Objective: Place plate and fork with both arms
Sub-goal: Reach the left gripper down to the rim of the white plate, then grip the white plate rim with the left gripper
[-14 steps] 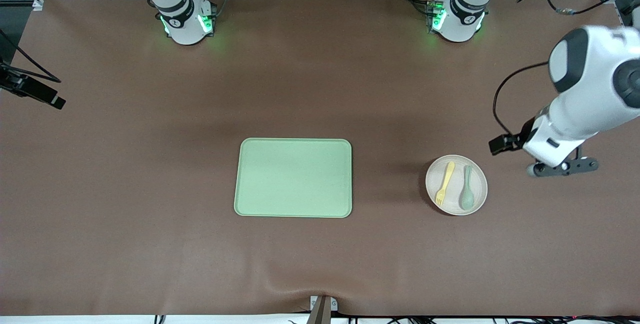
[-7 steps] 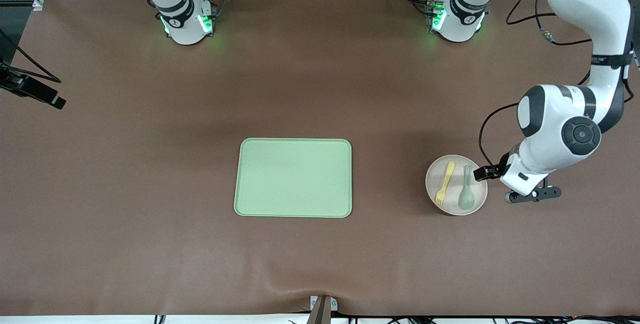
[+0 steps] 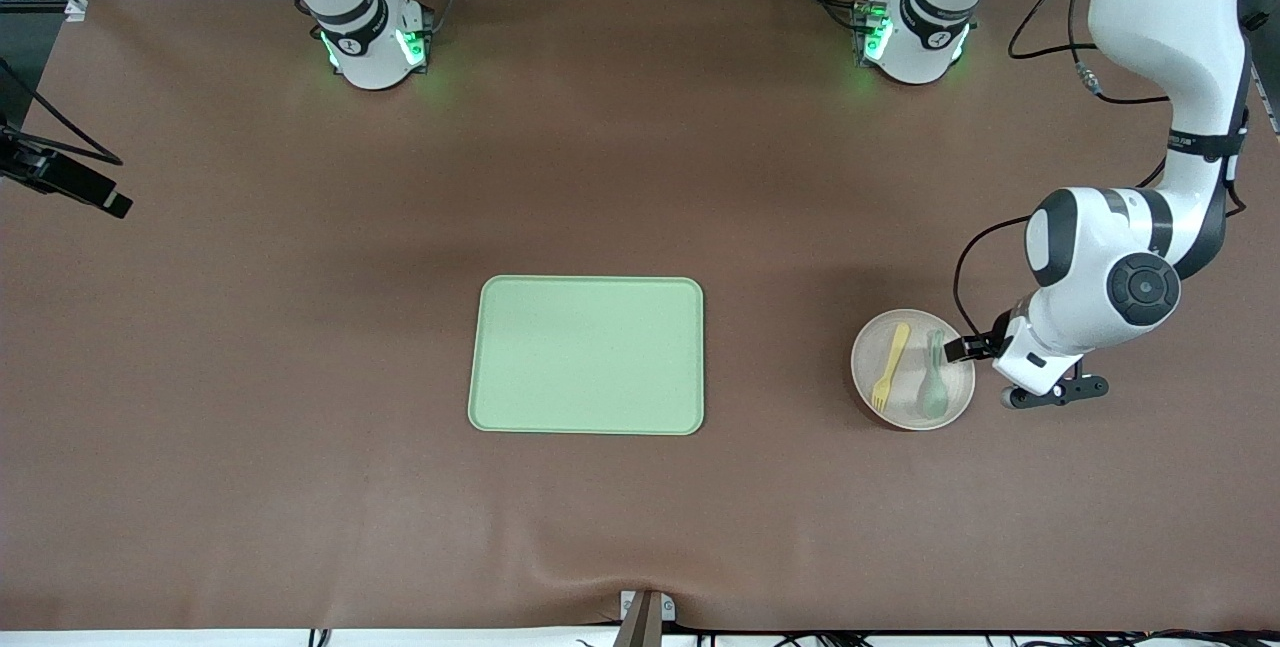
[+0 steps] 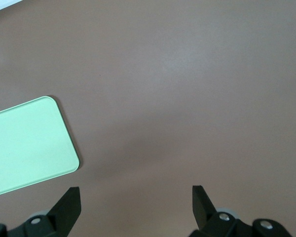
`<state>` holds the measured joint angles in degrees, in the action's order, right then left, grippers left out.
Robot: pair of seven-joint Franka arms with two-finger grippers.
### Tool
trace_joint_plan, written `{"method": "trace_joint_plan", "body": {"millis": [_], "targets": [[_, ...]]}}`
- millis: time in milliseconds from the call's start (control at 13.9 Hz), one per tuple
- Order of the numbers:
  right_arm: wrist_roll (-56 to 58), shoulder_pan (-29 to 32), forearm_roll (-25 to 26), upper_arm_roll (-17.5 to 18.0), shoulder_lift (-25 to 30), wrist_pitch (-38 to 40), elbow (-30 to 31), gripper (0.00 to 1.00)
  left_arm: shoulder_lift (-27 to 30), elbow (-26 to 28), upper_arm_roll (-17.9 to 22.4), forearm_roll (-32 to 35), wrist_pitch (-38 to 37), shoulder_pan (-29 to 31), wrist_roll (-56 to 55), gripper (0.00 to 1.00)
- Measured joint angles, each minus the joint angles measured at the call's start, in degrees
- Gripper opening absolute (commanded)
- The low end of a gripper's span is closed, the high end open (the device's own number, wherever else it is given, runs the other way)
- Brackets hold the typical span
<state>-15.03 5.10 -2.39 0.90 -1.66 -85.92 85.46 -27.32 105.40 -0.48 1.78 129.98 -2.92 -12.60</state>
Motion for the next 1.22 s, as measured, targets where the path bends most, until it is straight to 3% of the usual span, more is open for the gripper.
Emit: {"method": "trace_joint_plan", "body": {"millis": [575, 791, 934, 1006, 1222], "targets": [[0.0, 0.0, -0.3, 0.0, 0.0, 0.0, 0.0, 1.0, -5.4, 0.3, 0.0, 0.0, 5.0, 0.8, 0.0, 0.64], [0.0, 0.0, -0.3, 0.0, 0.0, 0.0, 0.0, 1.0, -6.4, 0.2, 0.1, 0.0, 5.9, 1.4, 0.0, 0.43], [0.0, 0.0, -0.4, 0.0, 0.0, 0.0, 0.0, 1.0, -7.2, 0.2, 0.1, 0.0, 6.6, 1.7, 0.0, 0.09], [0.0, 0.0, -0.6, 0.0, 0.0, 0.0, 0.0, 1.0, -7.5, 0.2, 0.1, 0.0, 6.9, 1.7, 0.0, 0.0], [0.0, 0.0, -0.8, 0.0, 0.0, 0.0, 0.0, 1.0, -7.4, 0.1, 0.1, 0.0, 7.0, 1.8, -0.1, 0.0]]}}
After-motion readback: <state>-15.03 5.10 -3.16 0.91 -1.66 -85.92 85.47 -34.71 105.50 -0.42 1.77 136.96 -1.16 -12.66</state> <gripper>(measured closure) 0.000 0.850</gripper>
